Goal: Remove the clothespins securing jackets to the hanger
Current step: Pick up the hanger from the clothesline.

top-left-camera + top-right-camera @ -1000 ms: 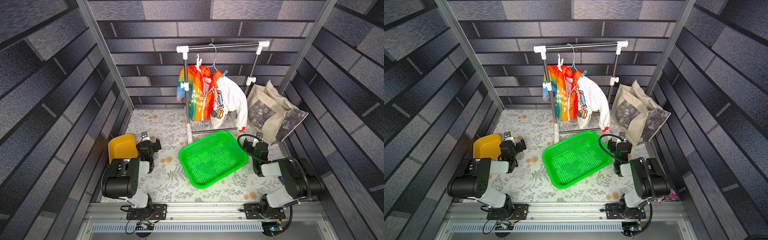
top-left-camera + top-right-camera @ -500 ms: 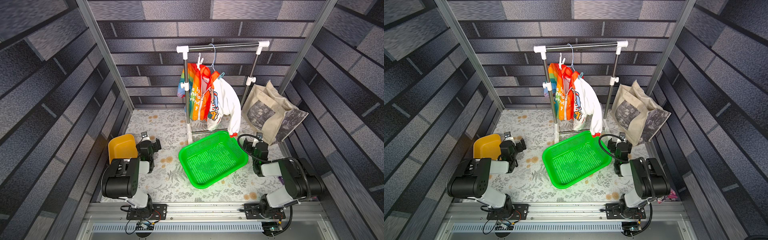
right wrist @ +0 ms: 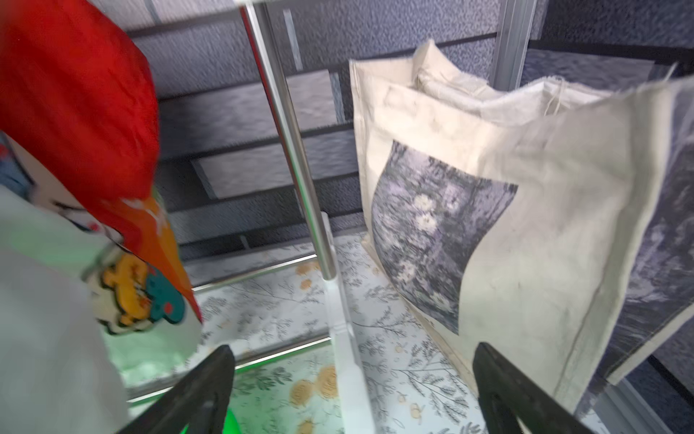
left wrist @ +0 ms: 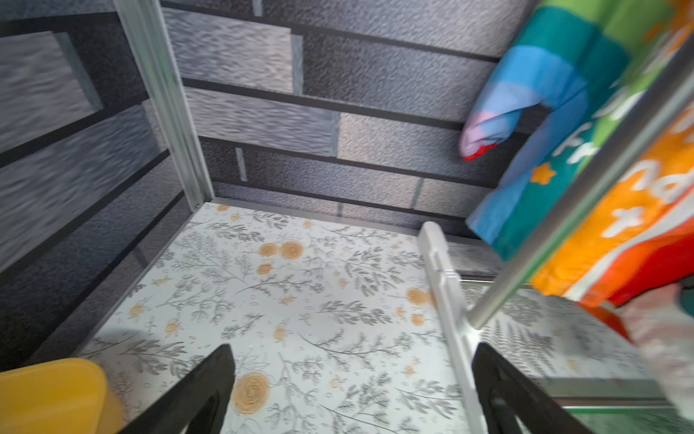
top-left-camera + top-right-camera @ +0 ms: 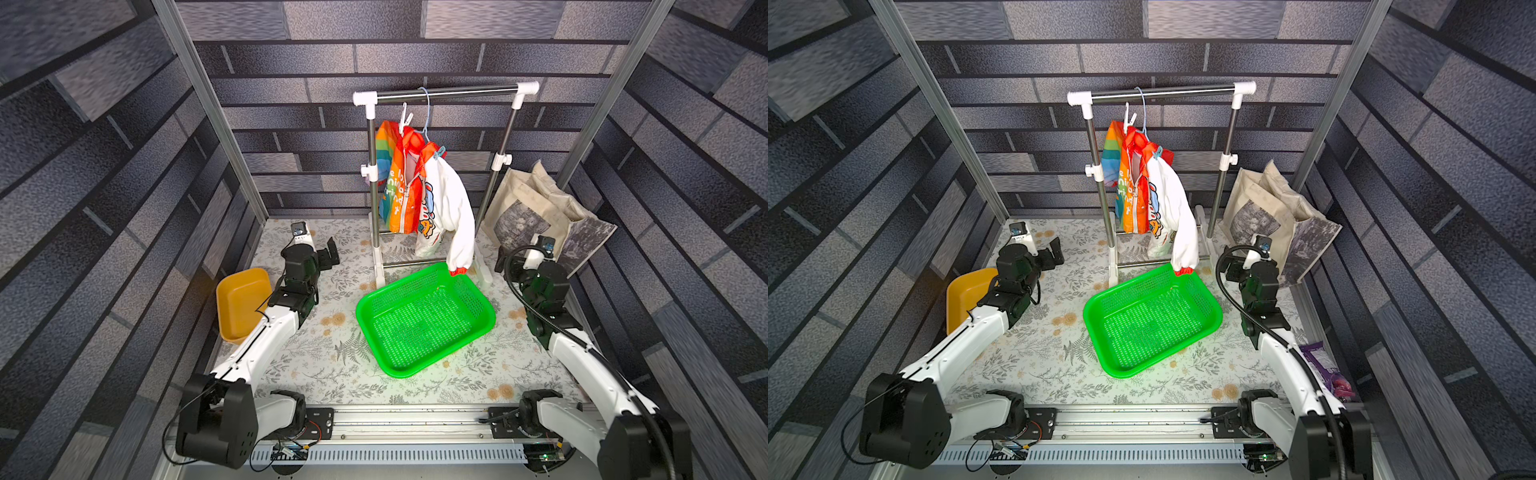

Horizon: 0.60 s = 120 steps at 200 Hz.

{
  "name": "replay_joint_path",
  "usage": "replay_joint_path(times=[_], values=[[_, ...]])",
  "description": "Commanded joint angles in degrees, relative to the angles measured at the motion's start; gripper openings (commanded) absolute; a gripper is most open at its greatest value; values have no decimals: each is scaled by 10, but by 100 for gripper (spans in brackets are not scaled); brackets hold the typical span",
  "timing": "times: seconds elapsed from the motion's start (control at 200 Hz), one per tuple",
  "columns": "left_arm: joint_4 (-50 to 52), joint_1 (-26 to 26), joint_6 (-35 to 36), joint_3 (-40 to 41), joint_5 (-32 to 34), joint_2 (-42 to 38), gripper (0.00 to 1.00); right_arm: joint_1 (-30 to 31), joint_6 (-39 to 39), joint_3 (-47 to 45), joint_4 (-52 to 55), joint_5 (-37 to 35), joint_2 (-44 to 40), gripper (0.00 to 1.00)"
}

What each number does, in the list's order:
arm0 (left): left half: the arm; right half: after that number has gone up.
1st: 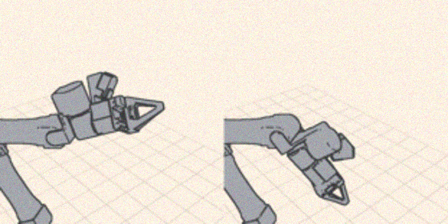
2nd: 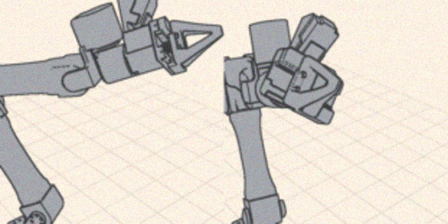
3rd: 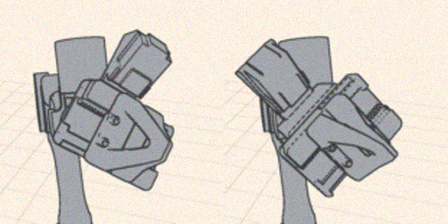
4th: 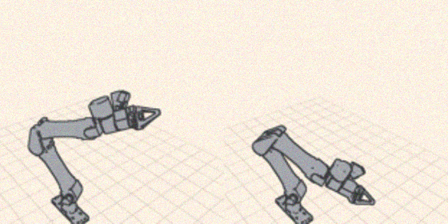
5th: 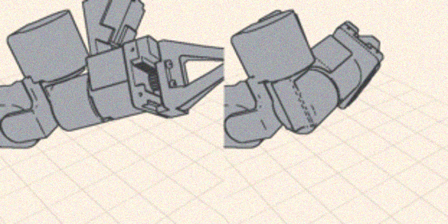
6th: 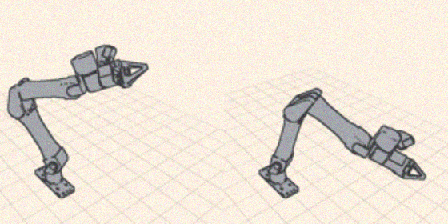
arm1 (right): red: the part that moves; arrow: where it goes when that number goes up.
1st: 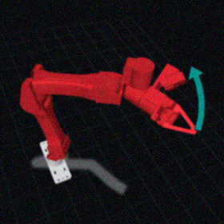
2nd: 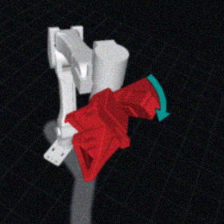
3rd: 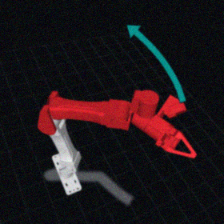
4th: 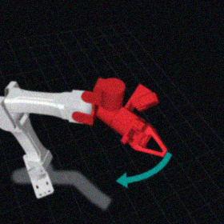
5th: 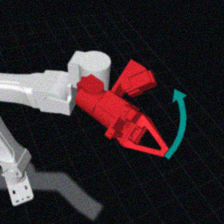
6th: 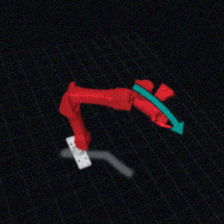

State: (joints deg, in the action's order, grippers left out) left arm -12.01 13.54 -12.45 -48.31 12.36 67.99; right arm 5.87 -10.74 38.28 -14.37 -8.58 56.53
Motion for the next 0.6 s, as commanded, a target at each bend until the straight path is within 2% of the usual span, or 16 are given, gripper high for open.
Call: replay_joint_path(times=[0.0, 0.08, 0.215, 0.306, 0.356, 0.406, 0.451, 0.546, 0.596], values=[[158, 56, -134, -48, 12, -19, 100, -2, -109, 47, 218, 76, -25, 100], [210, 105, -221, -81, 13, -18, 100, -1, -180, 78, 272, 126, -33, 100], [310, 193, -367, -149, 6, 5, 100, 30, -319, 87, 282, 216, -33, 100], [364, 247, -374, -198, 37, 17, 100, 84, -395, 80, 285, 216, -40, 100], [377, 271, -382, -214, 67, 16, 100, 107, -399, 73, 256, 224, -48, 100], [363, 274, -438, -203, 67, 13, 100, 111, -422, 52, 181, 235, -58, 100], [324, 261, -466, -175, 27, 10, 100, 110, -445, 31, 132, 240, -57, 100], [261, 226, -520, -117, -51, 4, 100, 106, -442, 66, 210, 235, -40, 100], [227, 219, -531, -95, -67, -1, 100, 107, -418, 85, 196, 272, -29, 100]])
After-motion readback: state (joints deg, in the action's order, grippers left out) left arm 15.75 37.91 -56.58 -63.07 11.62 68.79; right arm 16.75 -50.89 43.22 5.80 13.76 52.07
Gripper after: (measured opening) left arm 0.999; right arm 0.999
